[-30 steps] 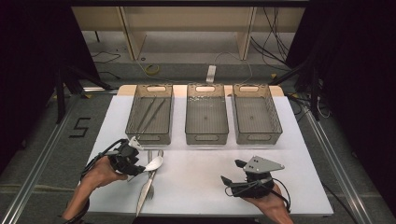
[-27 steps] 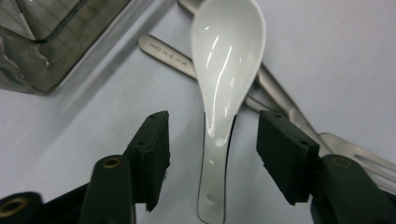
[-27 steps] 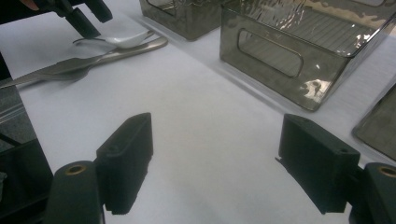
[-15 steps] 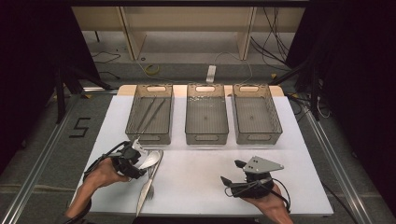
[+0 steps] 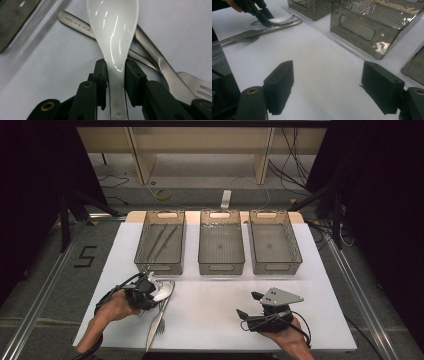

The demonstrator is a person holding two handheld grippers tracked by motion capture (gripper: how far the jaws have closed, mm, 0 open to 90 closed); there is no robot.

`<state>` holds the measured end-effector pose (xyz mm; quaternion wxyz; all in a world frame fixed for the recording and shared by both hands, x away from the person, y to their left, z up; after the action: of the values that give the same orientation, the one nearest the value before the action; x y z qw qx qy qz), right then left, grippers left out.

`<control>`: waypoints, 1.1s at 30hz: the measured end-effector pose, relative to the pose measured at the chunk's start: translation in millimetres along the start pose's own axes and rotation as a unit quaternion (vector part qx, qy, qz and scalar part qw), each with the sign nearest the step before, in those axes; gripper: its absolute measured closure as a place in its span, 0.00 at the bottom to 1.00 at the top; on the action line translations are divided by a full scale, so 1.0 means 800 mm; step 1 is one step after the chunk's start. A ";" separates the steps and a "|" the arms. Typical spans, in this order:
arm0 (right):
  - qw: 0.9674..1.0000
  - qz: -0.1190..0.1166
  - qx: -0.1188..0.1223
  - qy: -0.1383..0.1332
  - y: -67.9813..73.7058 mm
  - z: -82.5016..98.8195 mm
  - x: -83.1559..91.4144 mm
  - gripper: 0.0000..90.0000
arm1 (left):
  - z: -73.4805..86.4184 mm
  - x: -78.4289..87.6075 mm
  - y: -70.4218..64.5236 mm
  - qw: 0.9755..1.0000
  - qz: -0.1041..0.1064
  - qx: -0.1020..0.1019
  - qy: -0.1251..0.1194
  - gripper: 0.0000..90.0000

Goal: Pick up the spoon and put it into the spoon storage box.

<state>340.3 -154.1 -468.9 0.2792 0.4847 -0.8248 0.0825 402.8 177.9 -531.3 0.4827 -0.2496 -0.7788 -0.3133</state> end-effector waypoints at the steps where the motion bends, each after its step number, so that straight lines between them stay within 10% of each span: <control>1: 1.000 0.000 0.000 0.000 0.000 0.000 0.000 0.30 | 0.000 0.000 0.000 1.000 0.001 0.002 0.001 0.80; 21: 1.000 0.000 -0.002 -0.001 -0.001 0.000 0.001 0.30 | -0.015 0.027 0.016 0.993 0.030 0.100 -0.055 0.94; 33: 1.000 0.002 -0.005 -0.004 -0.002 0.001 0.002 0.30 | -0.036 0.047 0.005 0.992 0.035 0.085 -0.092 0.94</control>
<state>340.8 -156.5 -468.6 0.2783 0.4816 -0.8274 0.0772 407.2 163.0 -486.5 0.4394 -0.2622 -0.8344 -0.2048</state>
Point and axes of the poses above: each handheld gripper's, and its own axes: x roughly backward along the jaws, z roughly out of its underside, y roughly to its left, the point moved 7 cm from there along -x, roughly forward along the jaws, and after that the axes turned 13 degrees about -z, right-handed, at the moved point
